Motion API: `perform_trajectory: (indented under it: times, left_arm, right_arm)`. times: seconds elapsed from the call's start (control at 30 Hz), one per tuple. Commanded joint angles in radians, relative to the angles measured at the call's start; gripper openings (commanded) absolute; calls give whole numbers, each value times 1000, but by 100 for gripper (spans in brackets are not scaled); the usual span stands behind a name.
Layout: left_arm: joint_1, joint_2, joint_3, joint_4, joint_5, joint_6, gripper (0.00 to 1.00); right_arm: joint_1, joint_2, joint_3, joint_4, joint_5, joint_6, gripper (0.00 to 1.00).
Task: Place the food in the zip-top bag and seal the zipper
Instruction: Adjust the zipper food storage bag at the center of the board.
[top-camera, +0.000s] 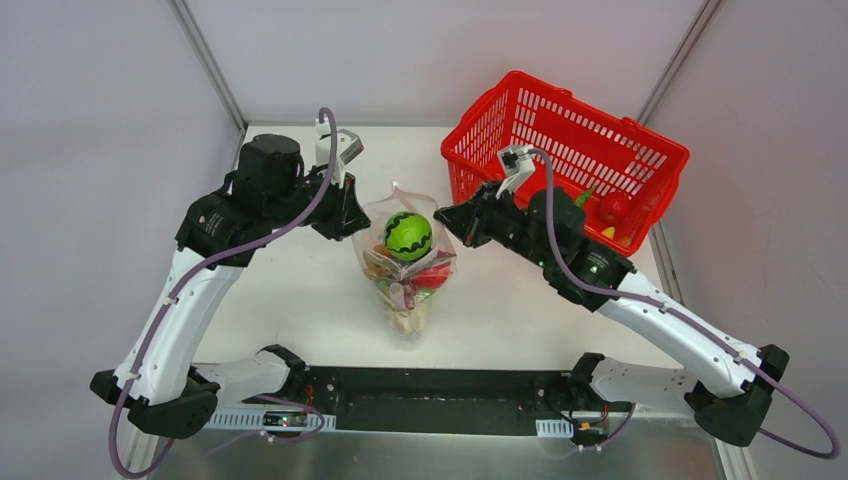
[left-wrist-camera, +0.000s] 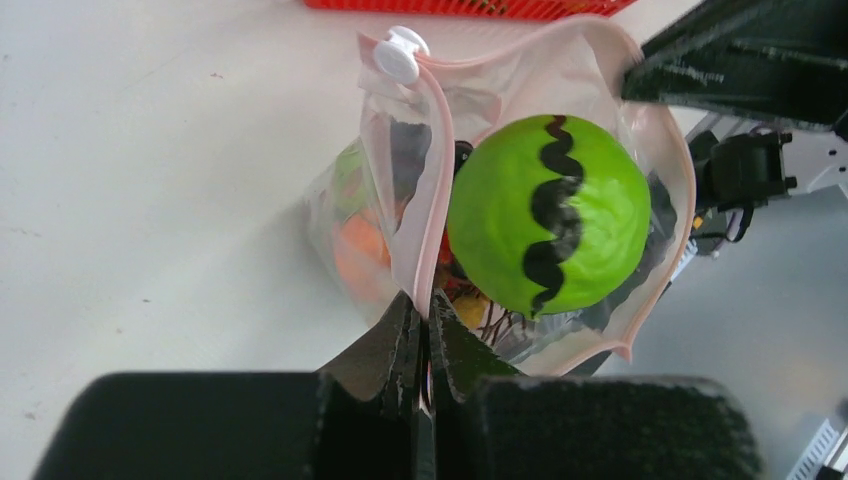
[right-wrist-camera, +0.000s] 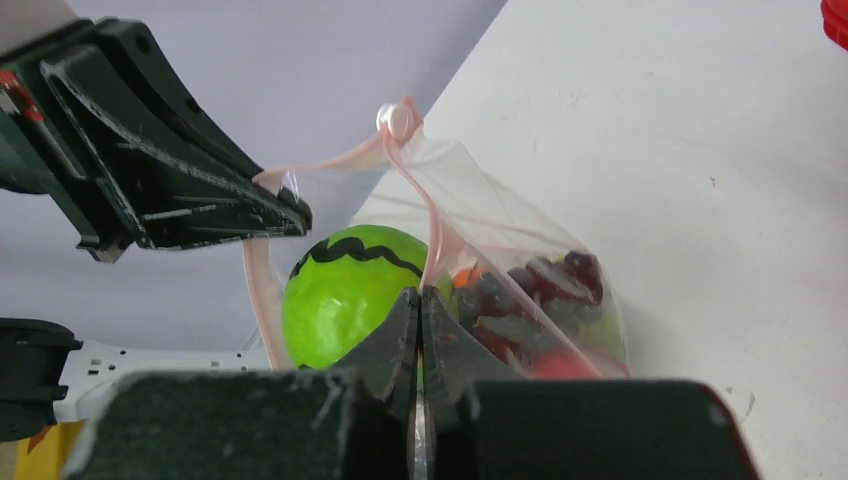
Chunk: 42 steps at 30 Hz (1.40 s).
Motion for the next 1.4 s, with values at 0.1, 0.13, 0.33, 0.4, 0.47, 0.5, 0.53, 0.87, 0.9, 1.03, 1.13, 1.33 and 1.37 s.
perform_trajectory:
  times: [0.1,0.13,0.33,0.4,0.47,0.5,0.53,0.87,0.9,1.03,1.13,1.33,1.37]
  left_arm:
    - [0,96,7,-35,10,-2,0]
    - [1,118,4,-26,12,-15,0]
    - [1,155,27,-1,-54,-56,0]
    - [0,131,33,9,-113,-59,0]
    - [1,105,31,19,-192,-59,0]
    - [1,90,26,29,-238,-58,0]
    - [1,76,13,44,-264,-56,1]
    - [1,75,-25,129,-172,-70,0]
    - [1,82,-10,124,-160,-76,0]
    - [-1,92,99,54,-35,-96,0]
    - [1,92,31,95,-96,-77,5]
    - [-1,207,45,160,150,-150,0]
    - [-2,216,51,162,146,-153,0]
  right_arm:
    - [-49,129,81,15,97,2,0]
    - [-51,147,80,9,101,3,0]
    - [-53,157,107,24,51,-43,0]
    - [-59,133,111,45,18,-38,0]
    - [-61,98,90,91,28,-28,0]
    - [-63,89,82,106,65,-27,0]
    - [-64,90,80,100,109,-29,0]
    - [-67,105,82,109,-99,-21,0]
    - [-67,106,86,115,-169,-5,0]
    - [-64,68,17,219,-210,65,0]
    - [-66,96,-6,178,11,78,0]
    - [-62,189,34,211,-60,157,0]
    - [-61,179,-1,271,-73,192,0]
